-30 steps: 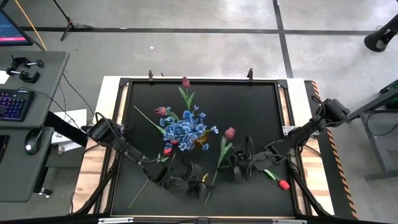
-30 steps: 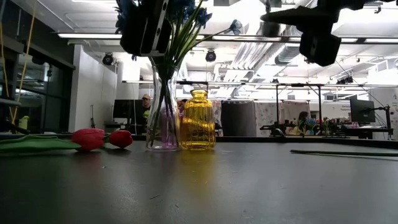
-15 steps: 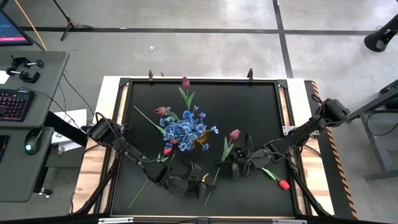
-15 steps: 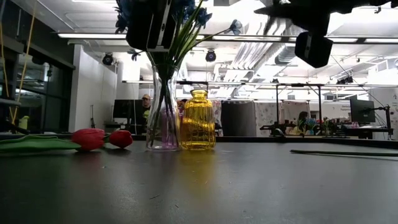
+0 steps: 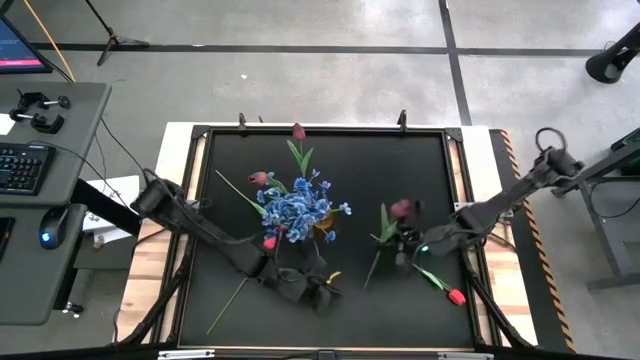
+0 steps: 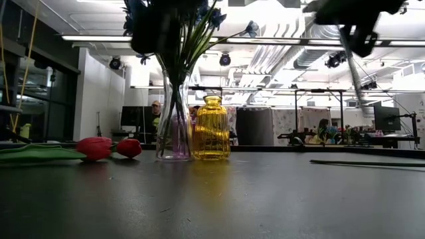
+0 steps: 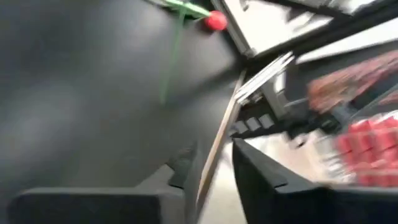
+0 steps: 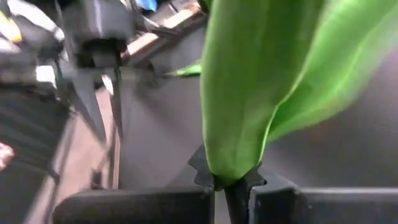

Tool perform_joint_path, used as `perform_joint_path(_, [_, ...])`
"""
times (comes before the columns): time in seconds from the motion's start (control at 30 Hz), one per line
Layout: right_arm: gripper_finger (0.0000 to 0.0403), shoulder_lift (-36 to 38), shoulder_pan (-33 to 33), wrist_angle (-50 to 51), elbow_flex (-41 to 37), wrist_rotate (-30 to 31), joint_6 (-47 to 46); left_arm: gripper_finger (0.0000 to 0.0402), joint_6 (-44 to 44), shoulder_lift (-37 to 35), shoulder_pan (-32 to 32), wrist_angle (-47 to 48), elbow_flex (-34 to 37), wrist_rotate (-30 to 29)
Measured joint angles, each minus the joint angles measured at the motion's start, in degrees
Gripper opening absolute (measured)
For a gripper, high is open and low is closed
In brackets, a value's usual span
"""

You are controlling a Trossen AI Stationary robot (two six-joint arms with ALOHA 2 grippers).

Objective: Sort flowers into vase by color
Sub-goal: Put the dark red flower into the pink vase

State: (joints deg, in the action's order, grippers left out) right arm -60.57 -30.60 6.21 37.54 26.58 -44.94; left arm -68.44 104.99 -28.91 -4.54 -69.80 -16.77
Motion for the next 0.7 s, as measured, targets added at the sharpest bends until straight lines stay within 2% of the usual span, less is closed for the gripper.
perform_joint_path(0.13, [0.0001, 7.0, 0.3, 8.7, 0.0, 4.9, 1.6, 0.0126, 3.2, -8.1, 0.1, 16.9, 0.0, -3.0])
perform_joint_path(0.23, [0.0001, 8.3, 1.9, 8.4, 0.0, 10.7, 6.4, 0.0146, 2.1, -14.3, -2.6, 27.6, 0.0, -12.0])
perform_joint_path(0.33, [0.0001, 7.0, 6.7, 2.7, 0.0, 11.7, 14.1, 0.0155, -2.0, -19.3, -7.5, 35.2, 0.0, -24.3])
perform_joint_path(0.43, [0.0, 4.7, 14.2, -5.8, 0.0, 3.8, 23.1, 0.0156, -8.2, -22.9, -12.4, 41.4, 0.0, -35.4])
perform_joint_path(0.5, [0.0, 3.4, 19.6, -10.5, 0.0, -1.8, 27.0, 0.0156, -11.1, -25.0, -15.3, 44.3, 0.0, -40.4])
perform_joint_path(0.6, [0.0, 2.6, 27.0, -12.4, 0.0, -6.5, 30.2, 0.0157, -12.1, -28.4, -17.8, 46.5, 0.0, -43.4])
perform_joint_path(0.7, [0.0, 2.3, 33.6, -14.5, 0.0, -11.9, 33.2, 0.0157, -8.7, -32.4, -18.9, 46.7, 0.0, -43.9])
